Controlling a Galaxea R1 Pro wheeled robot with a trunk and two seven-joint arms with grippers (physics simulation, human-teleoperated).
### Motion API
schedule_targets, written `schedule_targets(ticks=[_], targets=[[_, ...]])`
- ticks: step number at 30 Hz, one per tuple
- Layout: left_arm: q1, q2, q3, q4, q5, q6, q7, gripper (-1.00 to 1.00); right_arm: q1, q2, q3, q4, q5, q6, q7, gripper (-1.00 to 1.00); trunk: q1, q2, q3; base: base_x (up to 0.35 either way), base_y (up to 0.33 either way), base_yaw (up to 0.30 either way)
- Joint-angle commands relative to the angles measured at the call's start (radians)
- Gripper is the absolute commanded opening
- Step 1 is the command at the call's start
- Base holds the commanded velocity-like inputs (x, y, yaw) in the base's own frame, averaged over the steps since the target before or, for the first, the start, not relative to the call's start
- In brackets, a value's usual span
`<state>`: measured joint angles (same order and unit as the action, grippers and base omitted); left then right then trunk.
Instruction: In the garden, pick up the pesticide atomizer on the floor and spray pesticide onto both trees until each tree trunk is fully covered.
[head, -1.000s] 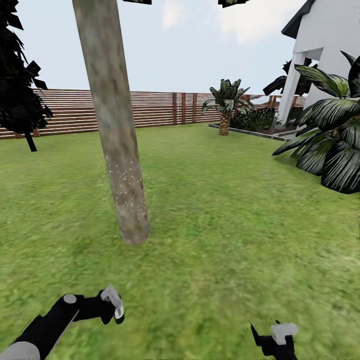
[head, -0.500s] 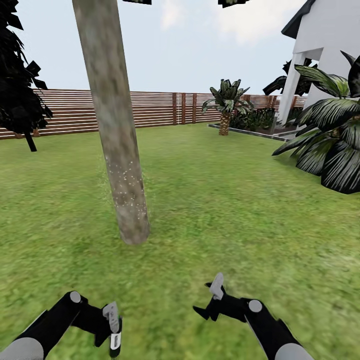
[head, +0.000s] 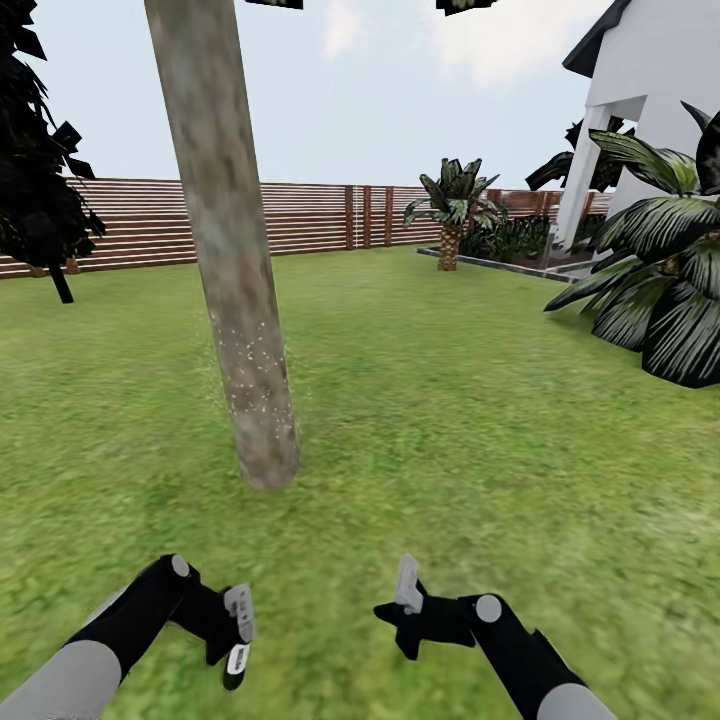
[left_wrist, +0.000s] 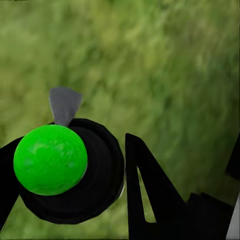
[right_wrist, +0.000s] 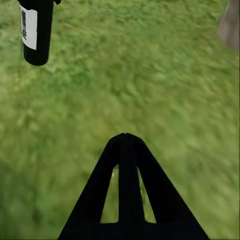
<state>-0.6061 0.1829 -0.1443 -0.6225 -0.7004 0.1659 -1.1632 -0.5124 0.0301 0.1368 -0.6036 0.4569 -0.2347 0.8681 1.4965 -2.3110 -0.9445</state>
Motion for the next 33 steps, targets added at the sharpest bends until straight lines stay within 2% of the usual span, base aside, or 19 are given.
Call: schedule_targets(ticks=[1, 7, 9, 12, 14, 16, 18, 21, 26, 30, 33], targets=[[-0.002, -0.007, 0.0, 0.0, -0.01, 0.001, 0.0, -1.0, 0.0, 0.002, 0.005, -0.007, 0.001, 0.001, 0.01, -1.0, 0.0, 0.0, 0.0, 0.0, 0.0, 0.0], [-0.012, -0.049, -0.007, 0.0, -0.02, 0.003, 0.002, -1.0, -0.001, 0.006, 0.013, -0.026, 0.002, 0.018, 0.051, -1.0, 0.0, 0.0, 0.0, 0.0, 0.0, 0.0], [-0.017, -0.067, -0.024, 0.0, -0.021, 0.003, 0.002, -1.0, -0.004, 0.008, 0.013, -0.055, 0.002, 0.059, 0.077, -1.0, 0.0, 0.0, 0.0, 0.0, 0.0, 0.0], [-0.028, -0.089, -0.042, 0.0, -0.026, 0.015, 0.006, -1.0, -0.006, 0.008, 0.013, -0.075, 0.0, 0.076, 0.085, -1.0, 0.0, 0.0, 0.0, 0.0, 0.0, 0.0], [-0.032, -0.104, -0.043, 0.0, -0.061, 0.021, 0.006, -1.0, -0.006, 0.01, 0.013, -0.077, 0.0, 0.078, 0.086, -1.0, 0.0, 0.0, 0.0, 0.0, 0.0, 0.0], [-0.034, -0.137, -0.043, 0.0, -0.103, 0.024, 0.008, -1.0, -0.006, 0.017, 0.013, -0.077, 0.0, 0.078, 0.086, -1.0, 0.0, 0.0, 0.0, 0.0, 0.0, 0.0], [-0.047, -0.157, -0.043, 0.001, -0.114, 0.037, 0.009, -1.0, -0.006, 0.022, 0.013, -0.077, 0.0, 0.078, 0.086, -1.0, 0.0, 0.0, 0.0, 0.0, 0.0, 0.0], [-0.054, -0.168, -0.043, 0.0, -0.118, 0.071, 0.01, -1.0, -0.006, 0.029, 0.013, -0.077, 0.0, 0.079, 0.086, -1.0, 0.0, 0.0, 0.0, 0.0, 0.0, 0.0], [-0.059, -0.191, -0.044, 0.0, -0.125, 0.08, 0.01, -1.0, -0.007, 0.041, 0.013, -0.079, 0.0, 0.08, 0.086, -1.0, 0.0, 0.0, 0.0, 0.0, 0.0, 0.0], [-0.063, -0.227, -0.042, 0.0, -0.197, 0.094, 0.01, -1.0, -0.019, 0.042, 0.013, -0.079, 0.0, 0.082, 0.086, -1.0, 0.0, 0.0, 0.0, 0.0, 0.0, 0.0], [-0.063, -0.24, -0.042, 0.0, -0.209, 0.106, 0.01, -1.0, -0.025, 0.042, 0.013, -0.079, 0.0, 0.082, 0.086, -1.0, 0.0, 0.0, 0.0, 0.0, 0.0, 0.0]])
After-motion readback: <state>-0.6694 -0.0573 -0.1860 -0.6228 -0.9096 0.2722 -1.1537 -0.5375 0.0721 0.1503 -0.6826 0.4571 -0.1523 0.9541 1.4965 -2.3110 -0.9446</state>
